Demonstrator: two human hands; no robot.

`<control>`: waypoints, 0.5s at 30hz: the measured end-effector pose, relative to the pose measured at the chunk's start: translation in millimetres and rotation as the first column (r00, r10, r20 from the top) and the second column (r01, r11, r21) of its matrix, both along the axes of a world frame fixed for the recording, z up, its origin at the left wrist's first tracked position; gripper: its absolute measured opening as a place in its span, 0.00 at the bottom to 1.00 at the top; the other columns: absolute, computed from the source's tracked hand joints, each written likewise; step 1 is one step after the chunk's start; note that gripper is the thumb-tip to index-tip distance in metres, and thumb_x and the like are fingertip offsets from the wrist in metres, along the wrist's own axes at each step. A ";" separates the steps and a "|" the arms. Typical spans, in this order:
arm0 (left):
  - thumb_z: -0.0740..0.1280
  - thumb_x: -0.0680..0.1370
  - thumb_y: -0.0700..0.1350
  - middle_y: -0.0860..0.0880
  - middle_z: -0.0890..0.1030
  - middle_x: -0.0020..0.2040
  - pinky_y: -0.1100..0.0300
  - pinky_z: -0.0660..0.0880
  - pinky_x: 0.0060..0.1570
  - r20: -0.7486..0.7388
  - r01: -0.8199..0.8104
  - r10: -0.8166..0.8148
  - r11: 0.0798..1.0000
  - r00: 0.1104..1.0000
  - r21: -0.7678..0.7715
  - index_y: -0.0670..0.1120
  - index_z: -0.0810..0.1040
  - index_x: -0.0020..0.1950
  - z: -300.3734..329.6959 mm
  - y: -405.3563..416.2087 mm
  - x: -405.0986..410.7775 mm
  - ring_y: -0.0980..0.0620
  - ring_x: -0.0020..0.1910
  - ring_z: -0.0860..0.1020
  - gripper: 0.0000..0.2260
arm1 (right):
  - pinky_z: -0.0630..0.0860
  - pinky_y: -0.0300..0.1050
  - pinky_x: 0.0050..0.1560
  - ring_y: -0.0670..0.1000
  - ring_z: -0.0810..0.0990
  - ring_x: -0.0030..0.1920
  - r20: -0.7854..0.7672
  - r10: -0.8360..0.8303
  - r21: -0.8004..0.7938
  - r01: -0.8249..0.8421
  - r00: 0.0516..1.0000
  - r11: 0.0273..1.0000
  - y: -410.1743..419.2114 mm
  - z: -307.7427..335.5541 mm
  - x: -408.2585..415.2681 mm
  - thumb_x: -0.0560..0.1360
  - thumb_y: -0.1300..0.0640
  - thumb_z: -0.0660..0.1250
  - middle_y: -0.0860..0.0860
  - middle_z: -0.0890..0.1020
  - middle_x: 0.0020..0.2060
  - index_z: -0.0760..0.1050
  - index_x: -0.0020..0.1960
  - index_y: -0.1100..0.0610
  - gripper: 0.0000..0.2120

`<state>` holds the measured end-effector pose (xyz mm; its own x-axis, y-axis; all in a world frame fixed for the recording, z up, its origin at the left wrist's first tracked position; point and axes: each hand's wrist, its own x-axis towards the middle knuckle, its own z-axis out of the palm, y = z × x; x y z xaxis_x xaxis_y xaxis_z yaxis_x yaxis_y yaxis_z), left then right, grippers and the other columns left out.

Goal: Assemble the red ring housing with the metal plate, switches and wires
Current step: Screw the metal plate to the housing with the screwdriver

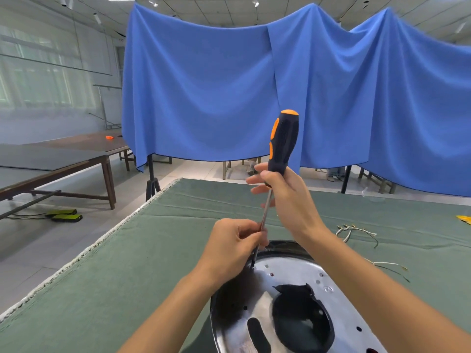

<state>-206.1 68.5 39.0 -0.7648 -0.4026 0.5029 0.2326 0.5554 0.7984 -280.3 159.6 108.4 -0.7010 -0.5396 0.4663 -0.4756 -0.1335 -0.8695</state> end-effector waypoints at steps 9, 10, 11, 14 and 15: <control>0.69 0.74 0.35 0.45 0.85 0.41 0.53 0.78 0.51 -0.037 0.016 -0.011 0.989 0.999 0.144 0.37 0.82 0.48 -10.5 -1.0 4.4 0.49 0.44 0.84 0.04 | 0.77 0.41 0.37 0.49 0.83 0.34 -0.126 0.097 -0.085 -0.108 0.987 0.991 -7.8 -17.9 13.1 0.77 0.55 0.66 0.52 0.84 0.34 0.73 0.47 0.52 0.02; 0.71 0.73 0.34 0.43 0.85 0.41 0.52 0.78 0.51 -0.049 0.029 -0.020 0.981 0.999 0.190 0.36 0.82 0.47 -10.6 -0.5 4.5 0.46 0.44 0.84 0.04 | 0.77 0.41 0.37 0.49 0.83 0.32 -0.133 0.083 -0.099 -0.096 0.988 0.990 -8.5 -18.9 14.3 0.76 0.54 0.68 0.52 0.84 0.31 0.73 0.46 0.51 0.04; 0.71 0.72 0.34 0.41 0.85 0.41 0.52 0.79 0.50 -0.064 0.044 -0.030 0.975 0.997 0.219 0.35 0.82 0.45 -11.1 -0.5 4.6 0.44 0.43 0.84 0.04 | 0.77 0.42 0.36 0.50 0.82 0.30 -0.142 0.078 -0.106 -0.093 0.987 0.990 -9.1 -20.3 15.2 0.75 0.52 0.70 0.53 0.83 0.29 0.72 0.45 0.51 0.07; 0.69 0.74 0.33 0.43 0.85 0.40 0.60 0.78 0.45 -0.082 0.060 -0.046 0.984 0.996 0.168 0.35 0.83 0.44 -12.0 -1.5 5.7 0.48 0.42 0.84 0.03 | 0.75 0.40 0.31 0.50 0.80 0.28 -0.146 0.079 -0.116 -0.097 0.986 0.989 -10.6 -22.8 17.8 0.72 0.50 0.72 0.52 0.81 0.27 0.70 0.43 0.49 0.10; 0.68 0.75 0.34 0.43 0.85 0.40 0.59 0.78 0.46 -0.072 0.066 -0.056 0.988 0.996 0.137 0.36 0.84 0.44 -11.9 -1.4 5.8 0.49 0.43 0.84 0.04 | 0.75 0.41 0.32 0.50 0.81 0.29 -0.150 0.061 -0.109 -0.078 0.987 0.991 -10.7 -22.7 17.4 0.72 0.47 0.71 0.51 0.81 0.28 0.70 0.43 0.48 0.11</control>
